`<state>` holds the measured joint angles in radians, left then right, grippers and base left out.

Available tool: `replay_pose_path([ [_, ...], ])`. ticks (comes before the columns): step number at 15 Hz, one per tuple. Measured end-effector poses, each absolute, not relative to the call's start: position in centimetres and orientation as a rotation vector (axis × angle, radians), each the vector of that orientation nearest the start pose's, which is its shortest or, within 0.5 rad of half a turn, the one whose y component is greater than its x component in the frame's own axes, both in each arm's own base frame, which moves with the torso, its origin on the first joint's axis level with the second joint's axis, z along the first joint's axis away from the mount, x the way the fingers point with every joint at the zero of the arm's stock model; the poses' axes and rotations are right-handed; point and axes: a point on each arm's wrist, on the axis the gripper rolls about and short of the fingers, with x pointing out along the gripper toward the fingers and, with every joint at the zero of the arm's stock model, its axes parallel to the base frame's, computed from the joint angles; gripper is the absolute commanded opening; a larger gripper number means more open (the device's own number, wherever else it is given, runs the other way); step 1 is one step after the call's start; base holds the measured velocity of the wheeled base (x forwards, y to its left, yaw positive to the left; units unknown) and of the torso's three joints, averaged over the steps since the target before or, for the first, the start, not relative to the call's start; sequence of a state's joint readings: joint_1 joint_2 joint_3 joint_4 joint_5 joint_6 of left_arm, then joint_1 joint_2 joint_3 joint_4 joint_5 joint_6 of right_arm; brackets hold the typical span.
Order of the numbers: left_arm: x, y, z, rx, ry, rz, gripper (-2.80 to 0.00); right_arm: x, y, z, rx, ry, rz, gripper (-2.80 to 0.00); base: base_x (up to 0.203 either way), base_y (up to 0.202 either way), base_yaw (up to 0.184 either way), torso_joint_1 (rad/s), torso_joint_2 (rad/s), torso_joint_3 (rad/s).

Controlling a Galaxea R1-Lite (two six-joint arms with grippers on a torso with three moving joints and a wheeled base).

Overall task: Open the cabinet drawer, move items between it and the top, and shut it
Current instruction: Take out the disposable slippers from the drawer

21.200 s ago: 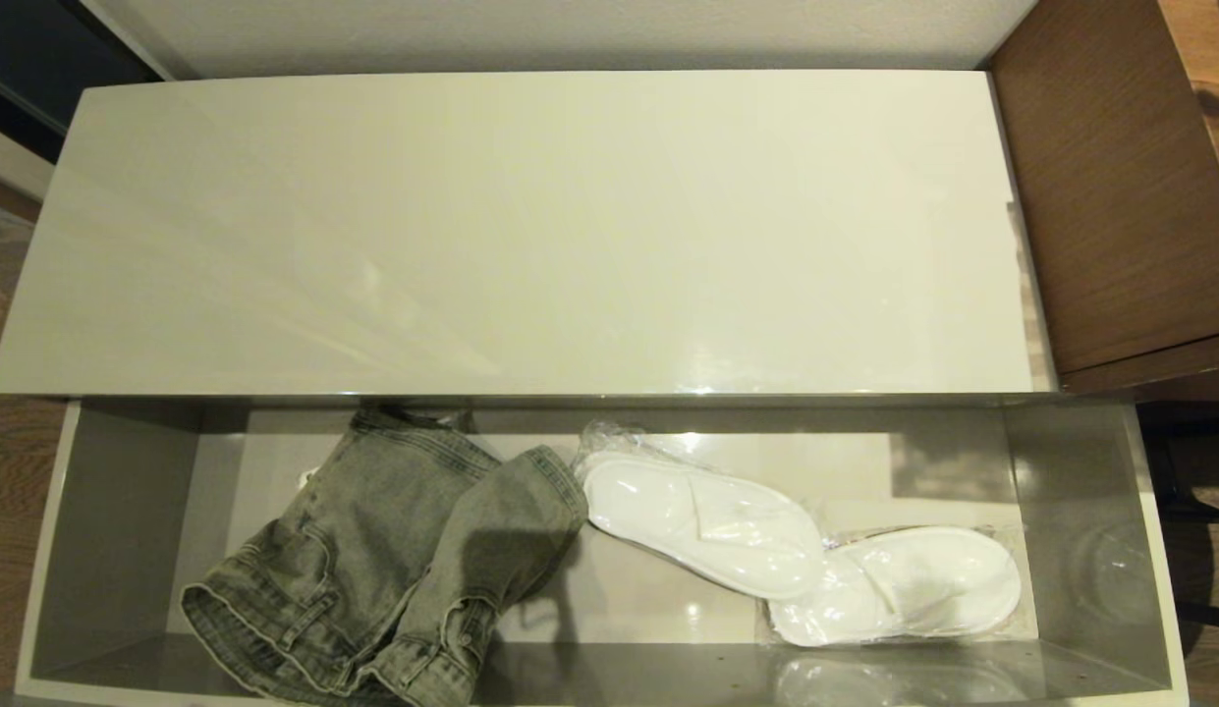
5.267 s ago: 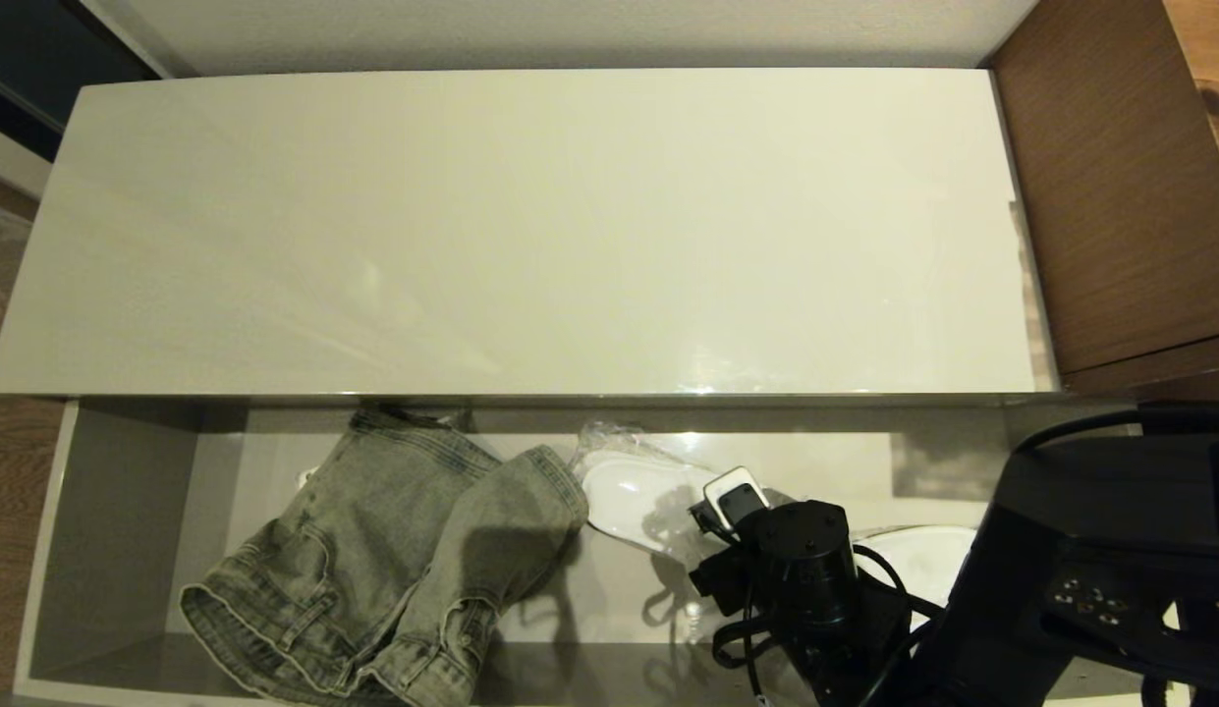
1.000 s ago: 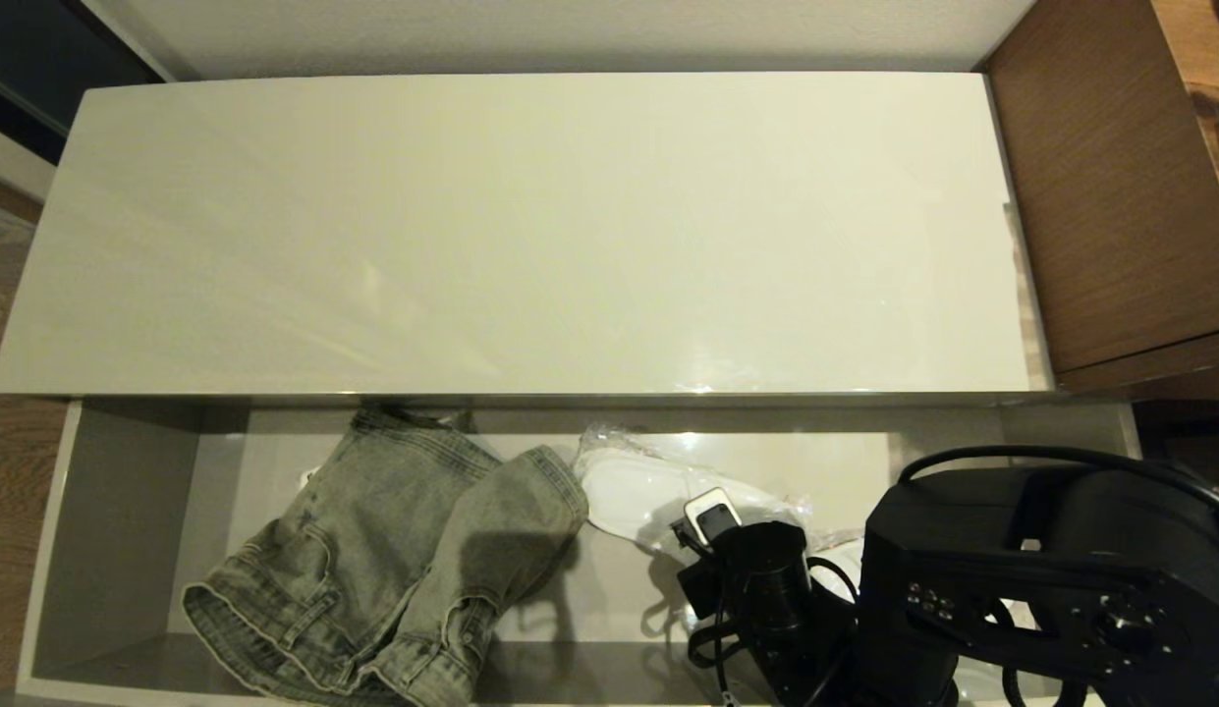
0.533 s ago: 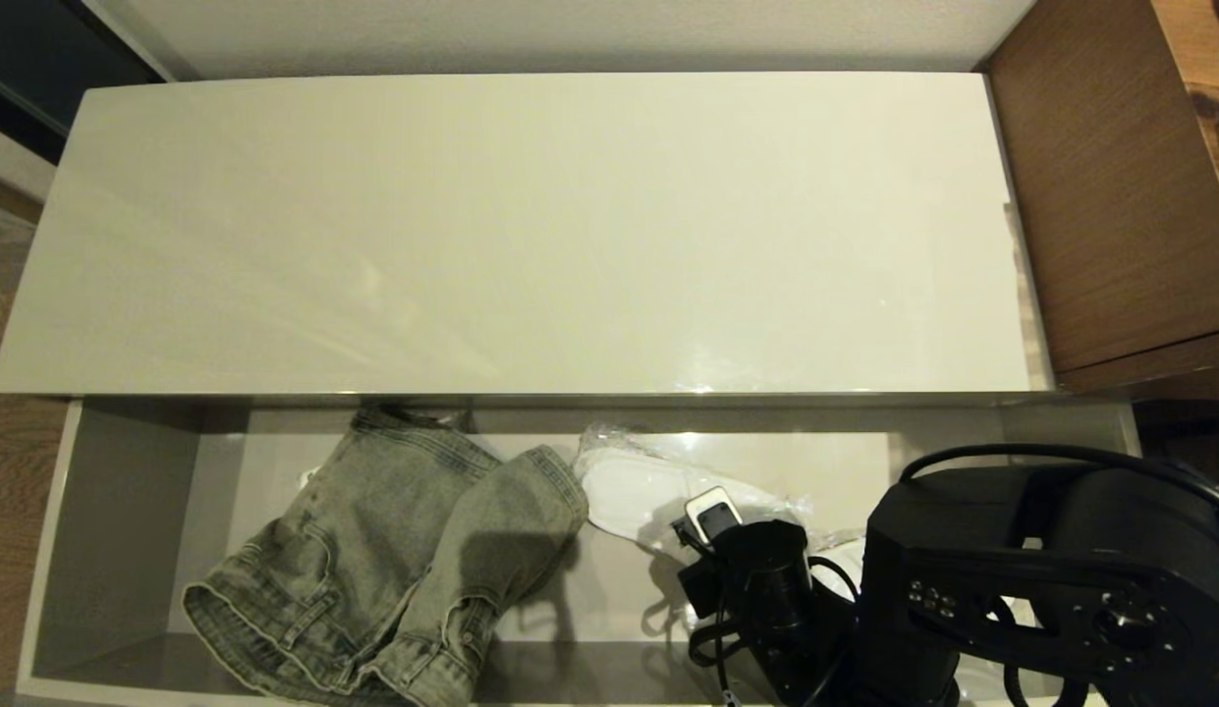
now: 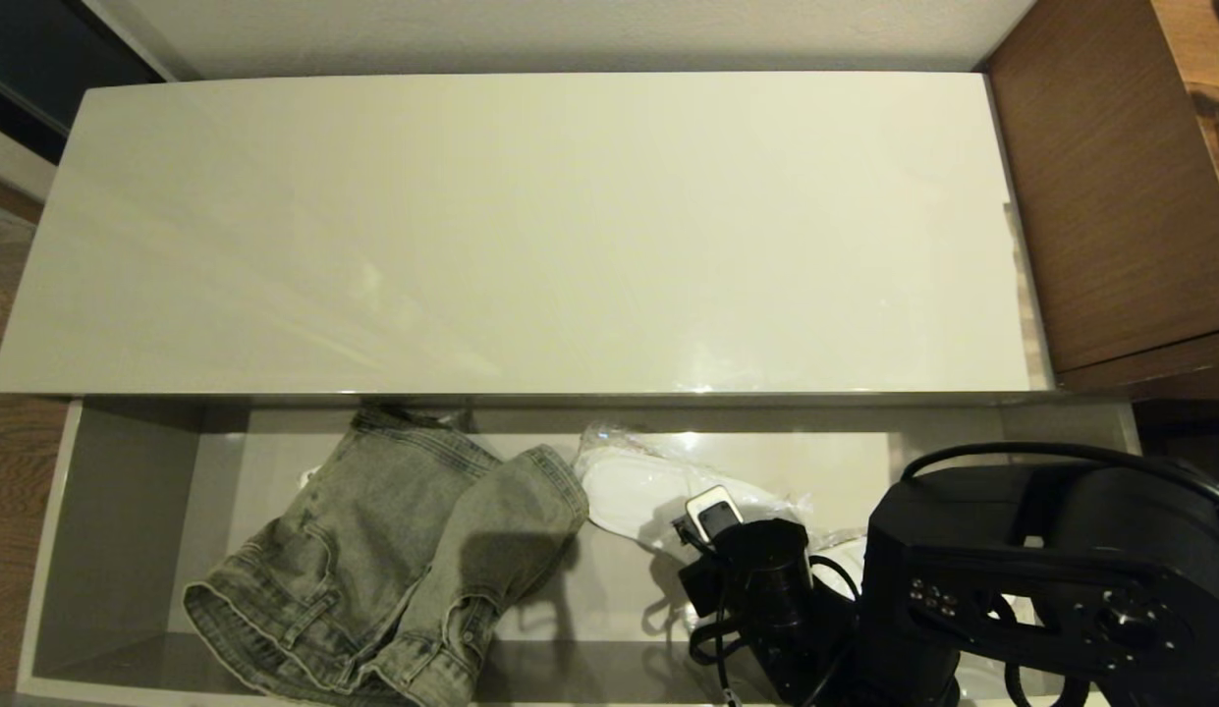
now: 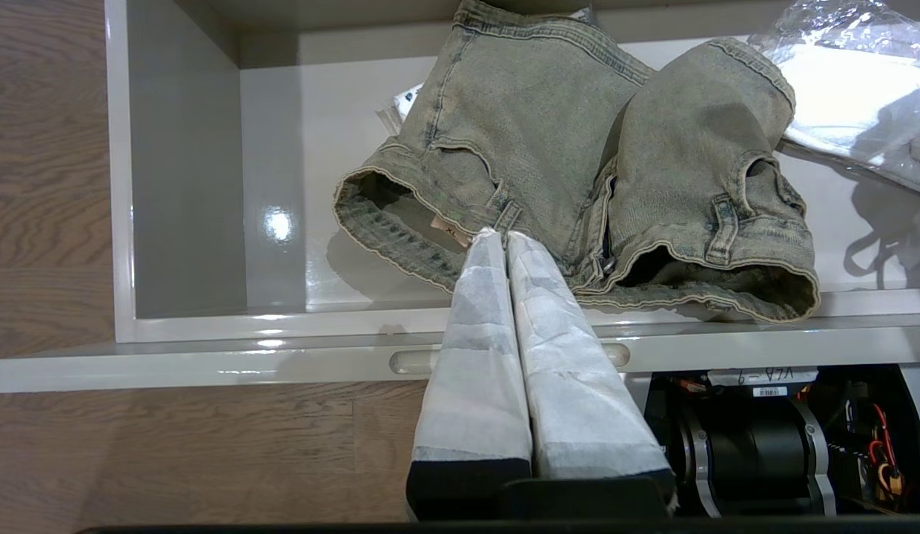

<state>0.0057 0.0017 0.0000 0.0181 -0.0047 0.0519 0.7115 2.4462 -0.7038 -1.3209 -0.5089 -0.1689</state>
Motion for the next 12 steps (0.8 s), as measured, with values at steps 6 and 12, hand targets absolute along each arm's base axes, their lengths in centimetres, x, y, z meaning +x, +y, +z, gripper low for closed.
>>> replay_pose_path([
  [6, -2.3, 0.0, 7.4, 0.052, 0.020, 0.001, -2.80, 28.2, 22.9, -2.8, -0.408, 0.329, 0.227, -2.80, 0.000, 0.000, 0.000, 0.000, 0.00, 0.000],
  [12, -2.3, 0.0, 7.4, 0.051, 0.020, 0.000, -2.80, 26.7, 21.5, 0.7, -0.412, 0.321, 0.220, -2.80, 0.000, 0.000, 0.000, 0.000, 0.00, 0.000],
])
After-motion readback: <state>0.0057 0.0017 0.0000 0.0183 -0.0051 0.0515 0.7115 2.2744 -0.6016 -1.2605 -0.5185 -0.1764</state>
